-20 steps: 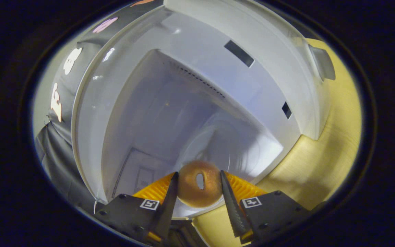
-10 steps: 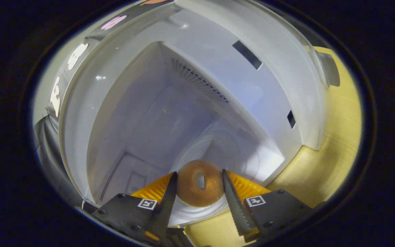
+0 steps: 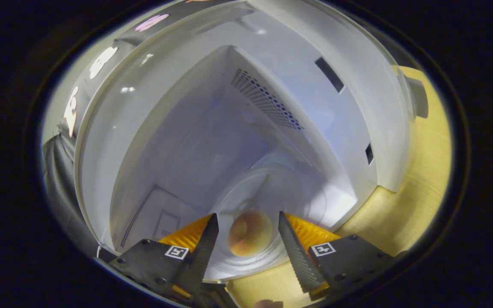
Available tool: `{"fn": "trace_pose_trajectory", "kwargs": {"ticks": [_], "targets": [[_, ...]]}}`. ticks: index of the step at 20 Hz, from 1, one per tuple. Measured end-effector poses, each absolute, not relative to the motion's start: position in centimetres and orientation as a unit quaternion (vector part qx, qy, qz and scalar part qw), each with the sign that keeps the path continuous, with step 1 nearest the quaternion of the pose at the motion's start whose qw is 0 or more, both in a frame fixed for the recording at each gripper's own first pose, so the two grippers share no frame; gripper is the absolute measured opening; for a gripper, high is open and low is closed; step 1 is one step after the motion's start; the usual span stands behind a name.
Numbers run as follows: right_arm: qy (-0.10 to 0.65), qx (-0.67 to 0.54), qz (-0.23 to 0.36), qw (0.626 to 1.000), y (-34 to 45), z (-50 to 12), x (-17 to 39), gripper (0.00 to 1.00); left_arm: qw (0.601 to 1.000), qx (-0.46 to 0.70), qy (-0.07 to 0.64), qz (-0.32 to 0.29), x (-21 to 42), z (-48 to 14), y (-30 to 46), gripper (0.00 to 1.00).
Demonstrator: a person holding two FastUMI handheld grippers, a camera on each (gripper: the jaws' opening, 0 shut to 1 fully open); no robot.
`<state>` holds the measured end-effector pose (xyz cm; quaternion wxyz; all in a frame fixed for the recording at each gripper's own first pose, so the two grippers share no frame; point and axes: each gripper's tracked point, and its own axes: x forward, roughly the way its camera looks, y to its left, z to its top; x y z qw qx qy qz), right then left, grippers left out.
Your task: Open the microwave oven with the left hand, put the food in, and close the microwave oven.
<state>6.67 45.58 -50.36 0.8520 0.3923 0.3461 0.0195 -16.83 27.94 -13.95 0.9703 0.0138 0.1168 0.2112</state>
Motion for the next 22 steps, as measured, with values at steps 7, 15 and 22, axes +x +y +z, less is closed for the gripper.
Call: {"fn": "trace_pose_trajectory", "kwargs": {"ticks": [7, 15, 22], "targets": [[0.329, 0.343, 0.054, 0.878, 44.0, -48.6, 5.8, 0.82, 0.974, 0.016, 0.110, 0.198, -16.4, -13.4, 27.0, 0.90], [0.280, 0.252, 0.143, 0.916, 41.0, -42.8, 2.6, 0.82, 0.979, 0.022, 0.105, 0.175, -15.6, -13.9, 26.5, 0.90], [0.188, 0.147, 0.192, 0.952, 34.5, -33.1, 2.5, 0.82, 0.989, -0.008, 0.088, 0.118, -13.3, -15.9, 25.7, 0.93]]}}
